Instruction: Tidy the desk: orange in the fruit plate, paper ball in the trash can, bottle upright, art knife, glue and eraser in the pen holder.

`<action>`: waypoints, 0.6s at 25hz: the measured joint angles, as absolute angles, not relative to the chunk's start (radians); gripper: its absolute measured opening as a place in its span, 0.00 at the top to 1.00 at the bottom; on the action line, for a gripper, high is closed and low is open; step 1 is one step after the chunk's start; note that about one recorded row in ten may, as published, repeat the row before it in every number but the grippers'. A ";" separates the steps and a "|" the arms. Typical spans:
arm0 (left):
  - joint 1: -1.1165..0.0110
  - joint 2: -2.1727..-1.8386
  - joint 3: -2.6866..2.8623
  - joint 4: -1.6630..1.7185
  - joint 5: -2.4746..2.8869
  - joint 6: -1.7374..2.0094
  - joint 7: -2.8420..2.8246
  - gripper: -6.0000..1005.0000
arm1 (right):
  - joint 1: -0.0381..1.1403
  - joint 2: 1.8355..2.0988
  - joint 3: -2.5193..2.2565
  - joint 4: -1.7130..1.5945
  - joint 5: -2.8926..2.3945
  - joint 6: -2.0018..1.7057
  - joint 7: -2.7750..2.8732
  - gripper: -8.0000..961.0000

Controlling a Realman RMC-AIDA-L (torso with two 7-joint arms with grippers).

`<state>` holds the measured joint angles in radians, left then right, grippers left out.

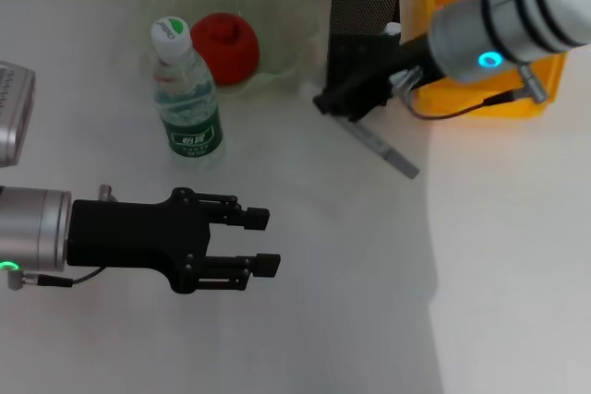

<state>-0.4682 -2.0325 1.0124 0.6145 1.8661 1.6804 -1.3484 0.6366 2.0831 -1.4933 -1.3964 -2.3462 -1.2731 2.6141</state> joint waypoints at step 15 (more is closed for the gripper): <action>-0.484 -2.044 1.012 0.621 1.865 1.680 -1.348 0.38 | 0.464 2.080 -1.181 -1.182 -1.565 -0.838 2.099 0.87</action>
